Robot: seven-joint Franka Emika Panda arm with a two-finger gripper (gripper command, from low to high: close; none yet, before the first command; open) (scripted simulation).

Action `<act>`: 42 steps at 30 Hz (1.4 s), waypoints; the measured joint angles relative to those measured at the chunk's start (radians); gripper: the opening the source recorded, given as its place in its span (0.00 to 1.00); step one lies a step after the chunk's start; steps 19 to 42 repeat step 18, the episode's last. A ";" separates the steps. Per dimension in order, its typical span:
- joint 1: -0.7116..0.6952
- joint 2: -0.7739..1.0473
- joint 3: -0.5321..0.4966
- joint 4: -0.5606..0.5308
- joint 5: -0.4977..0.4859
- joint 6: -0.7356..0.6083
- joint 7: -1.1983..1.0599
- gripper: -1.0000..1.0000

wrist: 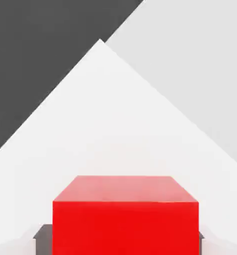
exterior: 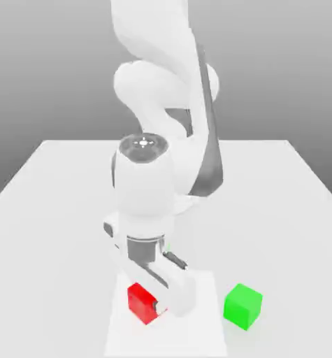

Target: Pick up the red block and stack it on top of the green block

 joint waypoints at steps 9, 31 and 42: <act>0.253 -0.159 0.164 0.011 0.051 -0.170 -0.169 0.00; 0.288 0.010 0.110 0.023 -0.063 -0.019 -0.104 1.00; 0.288 0.010 0.110 0.023 -0.063 -0.019 -0.104 1.00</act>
